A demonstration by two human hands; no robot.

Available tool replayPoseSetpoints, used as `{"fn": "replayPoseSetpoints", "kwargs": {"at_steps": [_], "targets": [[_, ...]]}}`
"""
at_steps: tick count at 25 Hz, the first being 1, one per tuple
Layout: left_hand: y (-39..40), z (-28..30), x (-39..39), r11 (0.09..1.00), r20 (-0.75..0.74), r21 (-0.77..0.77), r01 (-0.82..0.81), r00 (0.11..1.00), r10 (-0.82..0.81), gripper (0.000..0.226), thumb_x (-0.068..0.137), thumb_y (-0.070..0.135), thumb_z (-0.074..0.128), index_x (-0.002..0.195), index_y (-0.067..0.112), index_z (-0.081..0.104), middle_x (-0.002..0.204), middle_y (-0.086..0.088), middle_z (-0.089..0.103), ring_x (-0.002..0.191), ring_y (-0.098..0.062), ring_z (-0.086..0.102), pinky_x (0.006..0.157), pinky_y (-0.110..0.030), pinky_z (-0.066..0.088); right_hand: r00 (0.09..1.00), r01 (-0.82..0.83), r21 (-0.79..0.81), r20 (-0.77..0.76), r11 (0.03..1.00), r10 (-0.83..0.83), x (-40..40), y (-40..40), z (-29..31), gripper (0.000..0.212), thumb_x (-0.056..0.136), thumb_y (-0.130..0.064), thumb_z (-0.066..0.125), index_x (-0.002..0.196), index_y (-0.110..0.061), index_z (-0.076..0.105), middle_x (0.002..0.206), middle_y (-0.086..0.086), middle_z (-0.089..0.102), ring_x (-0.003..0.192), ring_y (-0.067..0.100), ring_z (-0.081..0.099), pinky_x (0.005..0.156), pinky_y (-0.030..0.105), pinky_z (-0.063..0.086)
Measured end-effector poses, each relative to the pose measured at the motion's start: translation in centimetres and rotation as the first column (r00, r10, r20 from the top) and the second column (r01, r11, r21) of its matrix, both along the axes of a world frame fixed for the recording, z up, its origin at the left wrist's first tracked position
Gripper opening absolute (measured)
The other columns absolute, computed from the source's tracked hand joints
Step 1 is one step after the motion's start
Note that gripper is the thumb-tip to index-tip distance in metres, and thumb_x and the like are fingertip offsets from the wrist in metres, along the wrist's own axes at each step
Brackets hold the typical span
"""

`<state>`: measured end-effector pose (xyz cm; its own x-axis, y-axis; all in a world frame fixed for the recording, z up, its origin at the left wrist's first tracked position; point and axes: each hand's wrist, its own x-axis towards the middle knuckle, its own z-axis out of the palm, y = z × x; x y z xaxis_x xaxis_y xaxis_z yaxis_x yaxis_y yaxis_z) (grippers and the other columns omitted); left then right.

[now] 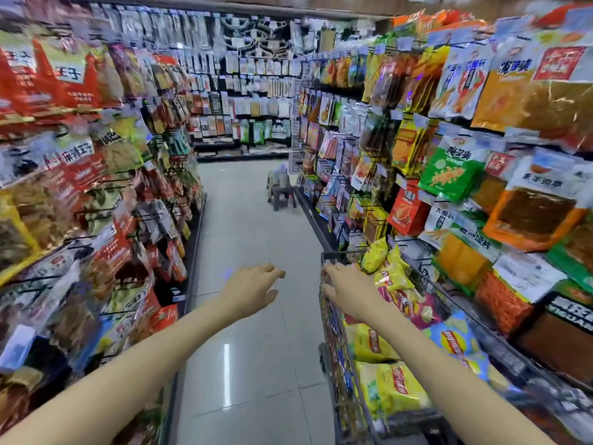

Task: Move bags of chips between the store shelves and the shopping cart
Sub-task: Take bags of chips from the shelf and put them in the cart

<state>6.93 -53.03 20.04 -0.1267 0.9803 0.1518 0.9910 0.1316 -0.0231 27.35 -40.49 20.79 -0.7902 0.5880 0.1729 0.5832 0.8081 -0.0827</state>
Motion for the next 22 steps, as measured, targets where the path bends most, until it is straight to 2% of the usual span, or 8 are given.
{"fn": "replayPoseSetpoints", "kwargs": {"at_steps": [4, 6, 8, 11, 13, 15, 18, 22], "targets": [[6.6, -1.8, -3.1, 0.998, 0.037, -0.062, 0.021, 0.999, -0.018, 0.039, 0.098, 0.037, 0.05, 0.135, 0.026, 0.049, 0.129, 0.004, 0.054, 0.113, -0.024, 0.058, 0.085, -0.037, 0.049, 0.999, -0.002, -0.081, 0.035, 0.997, 0.005, -3.9, 5.7, -2.5, 0.03, 0.099, -0.03, 0.047, 0.123, -0.013, 0.049, 0.125, 0.008, 0.057, 0.113, 0.032, 0.055, 0.077, 0.04, 0.041], [9.9, -3.2, -4.0, 0.994, 0.009, -0.096, 0.043, 0.999, -0.042, 0.039, 0.098, 0.038, 0.049, 0.136, 0.028, 0.048, 0.131, 0.004, 0.053, 0.114, -0.025, 0.058, 0.088, -0.038, 0.049, 0.997, 0.035, -0.106, 0.069, 0.994, -0.028, -4.7, 7.9, -3.9, 0.029, 0.099, -0.03, 0.046, 0.122, -0.013, 0.049, 0.123, 0.008, 0.057, 0.112, 0.032, 0.055, 0.073, 0.038, 0.038], [14.0, -4.2, -5.1, 0.99, 0.047, -0.112, 0.082, 0.996, -0.077, 0.039, 0.099, 0.038, 0.047, 0.137, 0.029, 0.046, 0.133, 0.005, 0.052, 0.117, -0.024, 0.057, 0.089, -0.039, 0.05, 0.993, 0.102, -0.133, 0.069, 0.986, -0.093, -5.2, 10.8, -4.8, 0.028, 0.099, -0.03, 0.047, 0.122, -0.013, 0.049, 0.12, 0.008, 0.059, 0.109, 0.032, 0.056, 0.071, 0.038, 0.035], [20.6, -5.8, -6.6, 0.97, 0.067, -0.132, 0.202, 0.979, -0.195, 0.038, 0.098, 0.038, 0.046, 0.135, 0.029, 0.046, 0.132, 0.004, 0.053, 0.116, -0.026, 0.057, 0.087, -0.041, 0.052, 0.975, 0.217, -0.15, 0.079, 0.965, -0.207, -5.6, 15.6, -6.4, 0.027, 0.1, -0.032, 0.048, 0.121, -0.014, 0.048, 0.115, 0.01, 0.062, 0.103, 0.033, 0.058, 0.074, 0.04, 0.045], [24.5, -6.4, -7.3, 0.953, 0.089, -0.113, 0.281, 0.958, -0.272, 0.036, 0.099, 0.037, 0.046, 0.134, 0.027, 0.048, 0.13, 0.003, 0.054, 0.113, -0.027, 0.058, 0.083, -0.04, 0.053, 0.956, 0.291, -0.158, 0.091, 0.943, -0.28, -5.8, 18.1, -7.0, 0.033, 0.1, -0.034, 0.048, 0.127, -0.016, 0.047, 0.118, 0.009, 0.063, 0.103, 0.032, 0.059, 0.079, 0.041, 0.051], [28.6, -7.4, -8.1, 0.915, 0.124, -0.12, 0.386, 0.92, -0.372, 0.034, 0.1, 0.034, 0.045, 0.132, 0.025, 0.05, 0.128, 0.003, 0.055, 0.112, -0.026, 0.059, 0.078, -0.04, 0.054, 0.923, 0.384, -0.202, 0.088, 0.901, -0.374, -6.2, 20.0, -7.7, 0.041, 0.099, -0.033, 0.049, 0.137, -0.02, 0.045, 0.124, 0.009, 0.062, 0.109, 0.032, 0.059, 0.085, 0.043, 0.052], [33.8, -9.1, -8.2, 0.84, 0.117, -0.173, 0.515, 0.857, -0.502, 0.033, 0.099, 0.034, 0.047, 0.13, 0.024, 0.05, 0.119, 0.002, 0.056, 0.109, -0.024, 0.059, 0.075, -0.038, 0.053, 0.837, 0.542, -0.225, 0.066, 0.809, -0.543, -5.7, 21.1, -9.3, 0.035, 0.099, -0.03, 0.046, 0.132, -0.02, 0.047, 0.122, 0.008, 0.061, 0.108, 0.032, 0.058, 0.08, 0.04, 0.05], [38.1, -11.1, -5.6, 0.69, 0.162, -0.233, 0.685, 0.727, -0.668, 0.039, 0.097, 0.033, 0.05, 0.135, 0.023, 0.048, 0.125, 0.001, 0.057, 0.111, -0.024, 0.059, 0.077, -0.038, 0.054, 0.694, 0.709, -0.289, 0.124, 0.643, -0.709, -2.7, 19.6, -11.8, 0.037, 0.102, -0.035, 0.045, 0.134, -0.016, 0.045, 0.127, 0.006, 0.056, 0.116, 0.031, 0.053, 0.085, 0.043, 0.048]]}}
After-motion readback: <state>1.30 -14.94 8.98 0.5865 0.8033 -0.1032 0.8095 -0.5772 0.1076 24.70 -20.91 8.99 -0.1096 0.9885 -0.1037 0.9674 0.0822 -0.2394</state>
